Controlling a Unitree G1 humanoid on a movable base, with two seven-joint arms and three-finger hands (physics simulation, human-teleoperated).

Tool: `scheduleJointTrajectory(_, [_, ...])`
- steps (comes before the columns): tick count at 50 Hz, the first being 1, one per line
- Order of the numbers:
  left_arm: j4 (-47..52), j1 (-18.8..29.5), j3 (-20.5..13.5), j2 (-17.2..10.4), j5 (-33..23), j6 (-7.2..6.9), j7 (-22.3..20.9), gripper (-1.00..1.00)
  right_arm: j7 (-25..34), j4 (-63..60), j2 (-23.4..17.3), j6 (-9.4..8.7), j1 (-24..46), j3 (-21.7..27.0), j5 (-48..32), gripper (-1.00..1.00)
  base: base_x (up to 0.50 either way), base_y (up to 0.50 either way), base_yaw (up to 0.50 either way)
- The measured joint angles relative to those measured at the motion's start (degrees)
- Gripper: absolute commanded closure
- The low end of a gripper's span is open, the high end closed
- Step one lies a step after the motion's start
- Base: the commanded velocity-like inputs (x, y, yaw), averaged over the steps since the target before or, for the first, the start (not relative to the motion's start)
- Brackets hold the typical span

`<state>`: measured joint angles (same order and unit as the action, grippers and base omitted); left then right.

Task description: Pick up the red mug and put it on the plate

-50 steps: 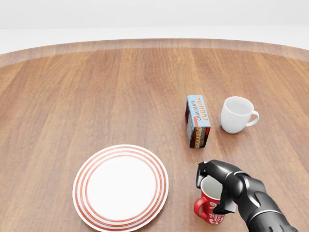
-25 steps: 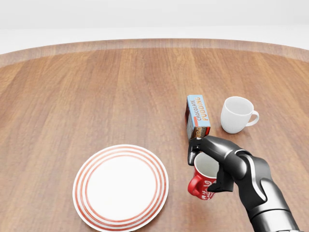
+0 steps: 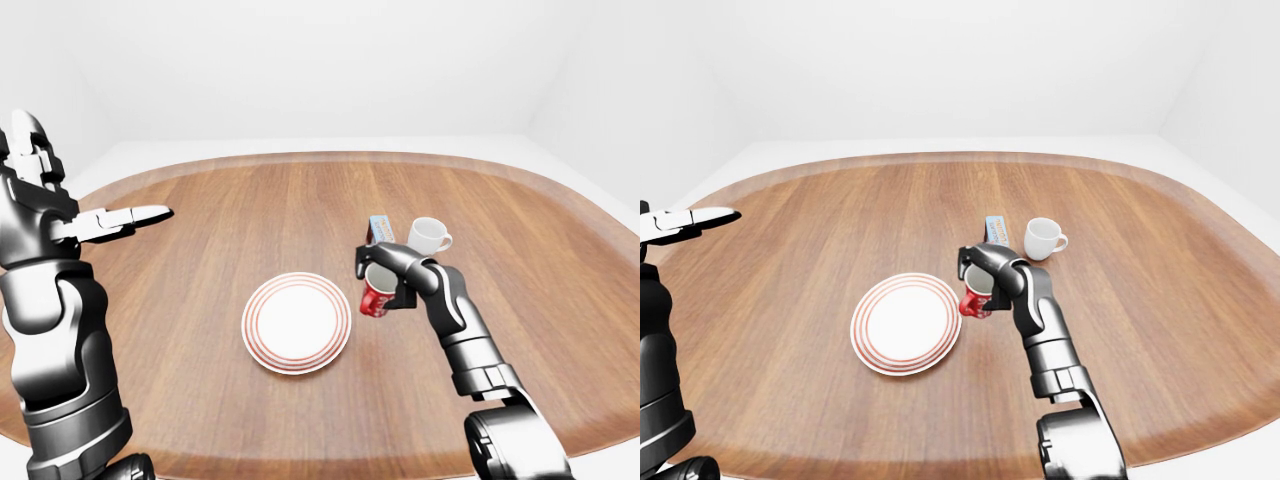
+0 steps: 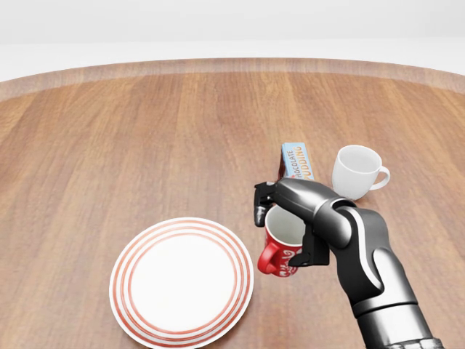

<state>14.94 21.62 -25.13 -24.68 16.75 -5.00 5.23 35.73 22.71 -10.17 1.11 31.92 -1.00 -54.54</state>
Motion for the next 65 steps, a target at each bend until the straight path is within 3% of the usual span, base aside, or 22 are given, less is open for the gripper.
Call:
scheduleJointTrajectory(26, [-0.4,0.2,-0.2,-0.3,0.4,0.0,0.0,-1.0,-7.4,22.9,6.1,3.84,16.4,-3.5,-2.1,1.0,0.0,0.0,0.0])
scheduleJointTrajectory(43, [-0.6,-0.1,-0.1,-0.1,0.4,0.0,0.0,-1.0,-14.9,37.9,11.4,3.9,24.1,-5.5,-2.9,1.0,0.0,0.0,0.0])
scheduleJointTrajectory(65, [-0.3,0.0,0.1,0.0,0.1,0.0,-0.1,-1.0,-19.0,43.9,17.1,3.9,27.7,-7.0,-3.9,1.0,0.0,0.0,0.0])
